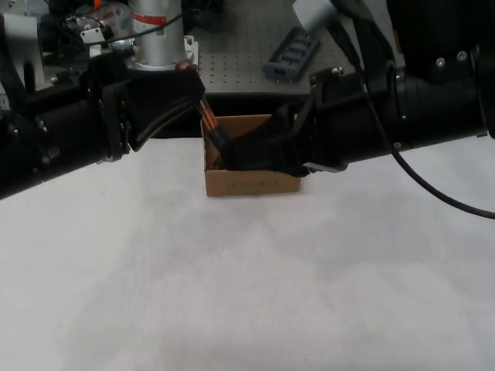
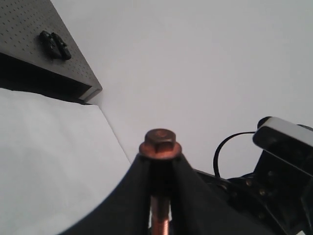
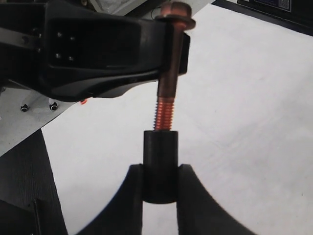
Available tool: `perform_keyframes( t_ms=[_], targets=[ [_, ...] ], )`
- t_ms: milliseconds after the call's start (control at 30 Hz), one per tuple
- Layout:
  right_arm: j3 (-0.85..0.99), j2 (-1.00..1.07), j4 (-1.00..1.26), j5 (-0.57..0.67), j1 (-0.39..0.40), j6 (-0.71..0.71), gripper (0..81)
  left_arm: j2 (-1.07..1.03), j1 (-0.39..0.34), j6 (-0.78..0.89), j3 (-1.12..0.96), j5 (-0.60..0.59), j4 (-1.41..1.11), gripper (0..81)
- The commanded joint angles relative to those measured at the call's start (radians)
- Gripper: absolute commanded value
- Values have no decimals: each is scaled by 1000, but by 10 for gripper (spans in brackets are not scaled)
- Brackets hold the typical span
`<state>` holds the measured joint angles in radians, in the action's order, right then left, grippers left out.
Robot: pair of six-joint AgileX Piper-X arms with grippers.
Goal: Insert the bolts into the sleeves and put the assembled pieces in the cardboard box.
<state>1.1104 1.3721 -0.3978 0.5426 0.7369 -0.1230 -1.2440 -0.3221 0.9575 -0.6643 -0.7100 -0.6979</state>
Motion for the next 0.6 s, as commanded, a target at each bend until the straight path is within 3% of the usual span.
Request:
perform_keyframes(
  t_ms=[0, 433, 567],
  targets=[
    [10, -16, 80, -32, -19, 13, 22, 7, -5, -18, -4, -62, 46, 6],
    [10, -16, 119, -107, -19, 0, 22, 7, -5, -19, -4, -57, 53, 6],
    [10, -16, 169, -107, -19, -62, 22, 7, -5, -24, -4, -58, 53, 6]
  ],
)
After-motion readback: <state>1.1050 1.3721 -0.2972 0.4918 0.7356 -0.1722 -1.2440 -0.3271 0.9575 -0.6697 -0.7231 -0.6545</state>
